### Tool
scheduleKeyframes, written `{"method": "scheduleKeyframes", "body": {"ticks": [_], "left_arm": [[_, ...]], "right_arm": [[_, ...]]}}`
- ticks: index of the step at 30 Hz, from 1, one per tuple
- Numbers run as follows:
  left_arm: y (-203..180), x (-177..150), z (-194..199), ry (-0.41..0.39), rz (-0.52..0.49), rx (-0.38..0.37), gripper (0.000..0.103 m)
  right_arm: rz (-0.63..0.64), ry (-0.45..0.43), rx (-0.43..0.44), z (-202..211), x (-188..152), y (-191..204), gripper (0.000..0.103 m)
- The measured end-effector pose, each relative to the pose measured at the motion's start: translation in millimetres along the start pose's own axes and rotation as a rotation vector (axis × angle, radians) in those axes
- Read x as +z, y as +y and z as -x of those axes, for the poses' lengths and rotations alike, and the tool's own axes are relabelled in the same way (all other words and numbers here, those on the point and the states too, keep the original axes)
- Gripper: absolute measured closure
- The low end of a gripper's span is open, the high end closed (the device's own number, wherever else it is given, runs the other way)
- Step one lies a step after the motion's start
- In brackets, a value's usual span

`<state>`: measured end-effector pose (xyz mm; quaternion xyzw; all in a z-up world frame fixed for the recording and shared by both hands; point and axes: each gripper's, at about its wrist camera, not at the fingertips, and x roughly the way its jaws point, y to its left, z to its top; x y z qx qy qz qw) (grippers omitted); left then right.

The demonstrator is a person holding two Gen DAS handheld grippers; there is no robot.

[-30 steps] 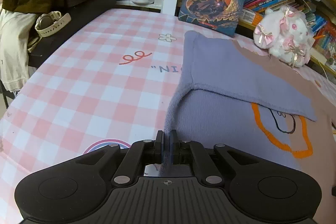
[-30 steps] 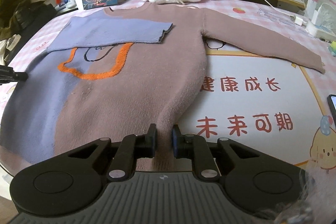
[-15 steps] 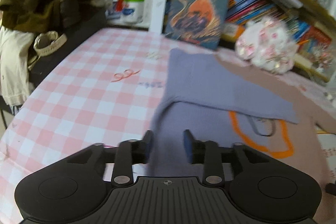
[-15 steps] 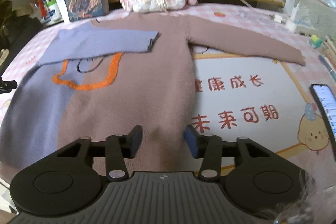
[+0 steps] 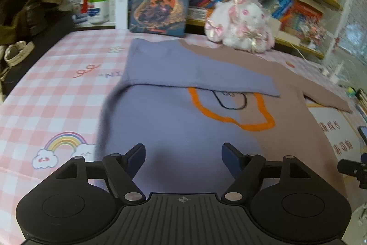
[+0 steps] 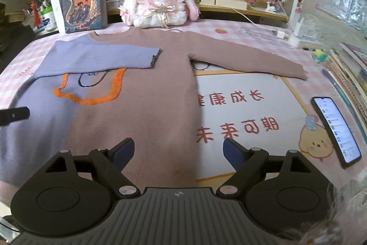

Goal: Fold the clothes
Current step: 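Move the right gripper open toward the pink sleeve cuff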

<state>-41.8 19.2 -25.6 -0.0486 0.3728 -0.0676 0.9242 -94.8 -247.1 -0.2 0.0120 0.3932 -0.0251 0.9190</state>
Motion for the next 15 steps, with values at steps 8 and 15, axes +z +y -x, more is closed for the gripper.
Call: {"method": "scheduleKeyframes", "body": {"ticks": [8, 15], "left_arm": [[-3, -2, -3, 0.009, 0.002, -0.016, 0.026], [-13, 1, -7, 0.004, 0.003, -0.006, 0.024]], "right_arm": [[-0.005, 0.003, -0.02, 5, -4, -2, 0.019], [0.002, -0.001, -0.011, 1, 0, -8, 0.019]]}}
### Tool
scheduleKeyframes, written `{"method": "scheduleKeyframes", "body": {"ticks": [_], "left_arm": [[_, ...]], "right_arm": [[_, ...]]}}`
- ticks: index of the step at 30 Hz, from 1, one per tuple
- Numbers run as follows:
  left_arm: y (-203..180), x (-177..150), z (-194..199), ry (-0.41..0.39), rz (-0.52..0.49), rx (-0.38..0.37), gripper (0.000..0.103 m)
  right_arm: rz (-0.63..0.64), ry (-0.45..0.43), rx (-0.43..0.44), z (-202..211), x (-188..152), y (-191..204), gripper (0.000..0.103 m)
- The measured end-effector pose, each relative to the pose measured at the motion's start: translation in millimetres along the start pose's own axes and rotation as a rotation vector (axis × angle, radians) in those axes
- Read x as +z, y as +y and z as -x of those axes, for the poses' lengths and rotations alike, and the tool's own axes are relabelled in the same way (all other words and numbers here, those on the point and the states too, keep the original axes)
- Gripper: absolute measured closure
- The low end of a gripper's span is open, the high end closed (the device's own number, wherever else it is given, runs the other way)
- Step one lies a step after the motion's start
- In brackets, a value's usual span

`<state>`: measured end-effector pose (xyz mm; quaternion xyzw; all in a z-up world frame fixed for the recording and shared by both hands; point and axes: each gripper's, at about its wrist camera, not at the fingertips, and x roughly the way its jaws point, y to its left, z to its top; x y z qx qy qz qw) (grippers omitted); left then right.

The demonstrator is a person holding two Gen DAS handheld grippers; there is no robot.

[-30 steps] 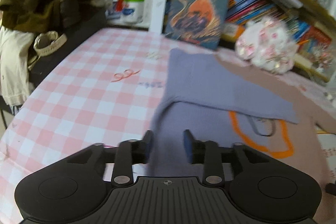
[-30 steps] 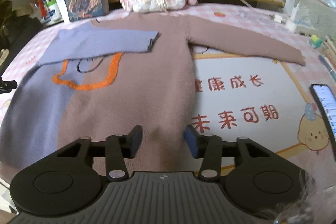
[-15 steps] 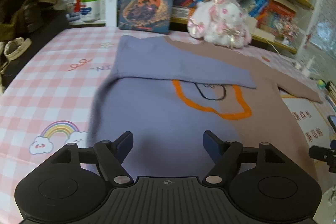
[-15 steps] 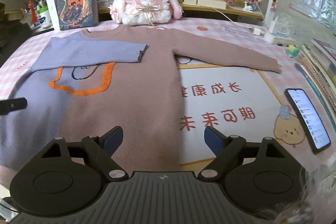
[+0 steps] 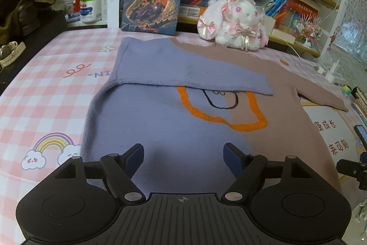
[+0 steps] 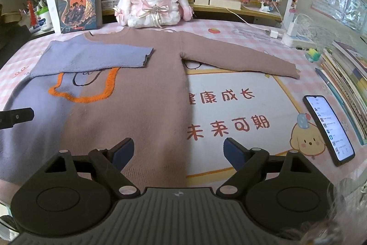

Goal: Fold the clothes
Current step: 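Move the right gripper open toward the pink sleeve cuff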

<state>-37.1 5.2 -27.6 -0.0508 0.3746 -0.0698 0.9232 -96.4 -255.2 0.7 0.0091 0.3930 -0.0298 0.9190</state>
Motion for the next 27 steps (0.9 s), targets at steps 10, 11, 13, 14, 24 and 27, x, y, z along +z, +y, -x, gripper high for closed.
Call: {"method": "scheduleKeyframes", "body": {"ticks": [10, 11, 13, 14, 24, 27], "left_arm": [[-26, 6, -10, 0.002, 0.013, 0.076, 0.024], [-31, 7, -11, 0.001, 0.016, 0.084, 0.024], [-43, 10, -14, 0.0, 0.022, 0.101, 0.024], [-49, 11, -16, -0.001, 0.025, 0.109, 0.024], [-121, 3, -24, 0.005, 0.042, 0.191, 0.024], [-138, -3, -25, 0.022, 0.053, 0.221, 0.024]], "right_arm": [[-0.01, 0.0, 0.06, -27, 17, -29, 0.019], [-0.008, 0.0, 0.07, -30, 19, -34, 0.019], [-0.003, -0.002, 0.091, -37, 24, -44, 0.019], [-0.002, -0.004, 0.099, -41, 28, -51, 0.019], [-0.098, -0.005, 0.118, -93, 77, -155, 0.019], [-0.112, -0.007, 0.12, -106, 89, -182, 0.019]]}}
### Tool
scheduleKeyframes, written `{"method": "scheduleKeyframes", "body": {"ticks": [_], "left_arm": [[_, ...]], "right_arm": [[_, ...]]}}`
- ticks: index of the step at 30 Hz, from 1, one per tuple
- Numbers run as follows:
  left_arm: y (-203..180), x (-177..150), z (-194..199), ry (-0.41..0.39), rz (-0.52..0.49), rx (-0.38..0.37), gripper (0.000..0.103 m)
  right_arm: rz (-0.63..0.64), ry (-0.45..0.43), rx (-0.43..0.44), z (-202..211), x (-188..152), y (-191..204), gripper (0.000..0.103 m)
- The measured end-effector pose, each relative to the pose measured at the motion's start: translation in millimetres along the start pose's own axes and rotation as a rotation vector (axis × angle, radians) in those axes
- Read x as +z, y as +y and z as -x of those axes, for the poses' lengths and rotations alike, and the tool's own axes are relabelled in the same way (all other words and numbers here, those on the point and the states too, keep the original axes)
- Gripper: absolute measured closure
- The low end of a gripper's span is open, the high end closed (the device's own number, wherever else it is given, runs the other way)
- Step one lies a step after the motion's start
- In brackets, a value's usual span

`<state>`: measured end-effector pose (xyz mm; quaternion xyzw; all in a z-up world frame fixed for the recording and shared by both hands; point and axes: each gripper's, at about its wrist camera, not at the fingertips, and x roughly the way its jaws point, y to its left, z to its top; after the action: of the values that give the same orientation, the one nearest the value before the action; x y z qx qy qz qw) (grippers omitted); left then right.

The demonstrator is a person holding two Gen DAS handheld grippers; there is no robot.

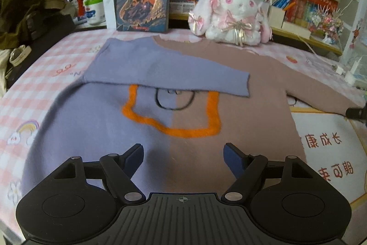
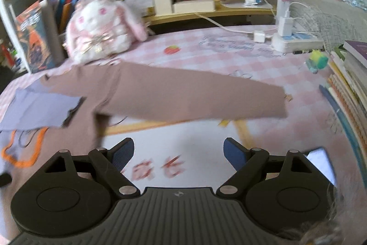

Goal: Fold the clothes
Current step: 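Move the right gripper open toward the pink sleeve cuff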

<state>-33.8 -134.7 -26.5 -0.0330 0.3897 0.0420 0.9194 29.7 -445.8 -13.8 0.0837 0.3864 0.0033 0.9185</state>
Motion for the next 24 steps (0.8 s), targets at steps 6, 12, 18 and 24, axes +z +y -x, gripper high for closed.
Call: {"method": "scheduleKeyframes", "body": {"ticks": [6, 12, 18, 24], "left_arm": [[-16, -8, 8, 0.002, 0.031, 0.067, 0.024], [-28, -10, 8, 0.023, 0.038, 0.103, 0.024], [-36, -7, 7, 0.031, 0.031, 0.116, 0.024], [-36, -3, 7, 0.022, 0.043, 0.133, 0.024]], "right_arm": [[-0.044, 0.023, -0.031, -18, 23, -51, 0.019], [-0.077, 0.046, -0.048, -28, 28, -85, 0.02], [-0.111, 0.075, -0.067, -40, 28, -104, 0.022], [-0.192, 0.102, -0.051, -54, 37, -118, 0.035]]}}
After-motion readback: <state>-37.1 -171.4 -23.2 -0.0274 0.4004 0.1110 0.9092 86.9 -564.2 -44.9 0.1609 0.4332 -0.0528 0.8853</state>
